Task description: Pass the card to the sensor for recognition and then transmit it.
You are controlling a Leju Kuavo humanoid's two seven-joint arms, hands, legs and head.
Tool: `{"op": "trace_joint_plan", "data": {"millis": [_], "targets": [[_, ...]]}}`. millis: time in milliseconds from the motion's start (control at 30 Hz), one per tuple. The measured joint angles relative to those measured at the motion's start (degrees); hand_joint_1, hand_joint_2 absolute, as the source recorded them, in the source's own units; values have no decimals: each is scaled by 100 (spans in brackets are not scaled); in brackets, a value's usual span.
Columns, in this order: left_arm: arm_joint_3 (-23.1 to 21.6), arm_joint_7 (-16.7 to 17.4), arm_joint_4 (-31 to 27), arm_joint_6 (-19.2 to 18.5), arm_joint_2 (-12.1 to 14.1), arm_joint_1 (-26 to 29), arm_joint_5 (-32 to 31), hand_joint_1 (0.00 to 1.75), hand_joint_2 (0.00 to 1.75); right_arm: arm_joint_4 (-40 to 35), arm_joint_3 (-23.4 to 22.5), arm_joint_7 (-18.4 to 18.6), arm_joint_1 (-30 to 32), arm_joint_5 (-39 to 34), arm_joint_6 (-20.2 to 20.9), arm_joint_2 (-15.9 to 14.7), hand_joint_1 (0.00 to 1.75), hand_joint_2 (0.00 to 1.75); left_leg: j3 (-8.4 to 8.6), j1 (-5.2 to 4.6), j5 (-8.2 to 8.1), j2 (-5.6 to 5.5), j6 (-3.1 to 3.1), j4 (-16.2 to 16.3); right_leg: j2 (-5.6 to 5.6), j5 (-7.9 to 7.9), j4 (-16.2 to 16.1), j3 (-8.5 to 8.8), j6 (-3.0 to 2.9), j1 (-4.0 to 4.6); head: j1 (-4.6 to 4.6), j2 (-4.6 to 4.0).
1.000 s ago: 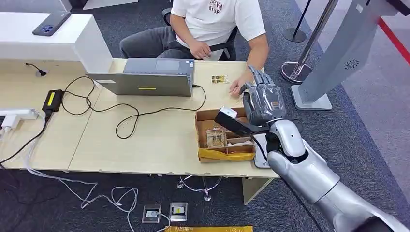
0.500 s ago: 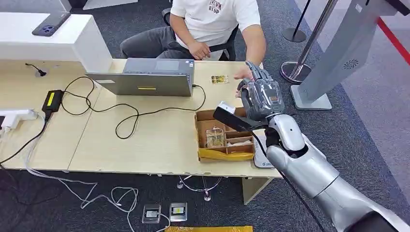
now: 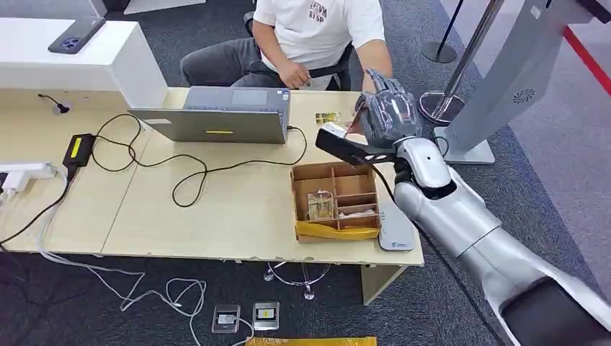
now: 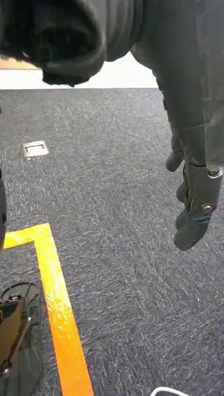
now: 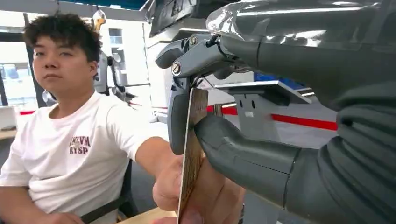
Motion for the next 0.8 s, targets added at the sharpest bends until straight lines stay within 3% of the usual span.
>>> {"op": "trace_joint_plan", "data": {"millis": [167, 200, 567, 733, 767, 800], "targets": [[-4, 37, 0, -24, 4, 0, -22, 0, 0, 504, 101, 55, -250, 29, -17, 184, 0, 175, 0, 0, 0, 0, 0, 0, 0, 0, 1, -1, 0, 0, 0, -2], [-7, 50, 0, -44, 6, 0, -39, 0, 0, 611, 125, 70, -295, 44, -24, 223, 0, 0, 0, 0, 0, 0, 0, 0, 0, 0, 1, -1, 0, 0, 0, -2], [-9, 98, 0, -153, 33, -7, -107, 0, 0, 1389, 293, 155, -469, 111, -85, 441, 0, 0, 1, 0, 0, 0, 0, 0, 1, 0, 0, -2, 0, 0, 0, -2], [-9, 98, 0, -155, 52, -6, -109, 0, 0, 1518, 369, 243, -463, 120, -440, 448, 0, 0, 2, 0, 0, 1, 0, 0, 1, 0, 0, -4, 0, 1, 0, -2], [-9, 98, 0, -162, 55, -6, -109, 0, 0, 1526, 382, 258, -452, 133, -581, 446, 0, 175, 2, 0, 0, 2, 0, 0, 2, 0, 0, -4, 0, 1, 0, -2], [-9, 98, 0, -164, 55, -6, -111, 0, 0, 1528, 385, 273, -431, 138, -760, 433, 0, 175, 3, 0, 0, 2, 0, 1, 3, 0, 0, -5, 0, 1, 0, -2]]}}
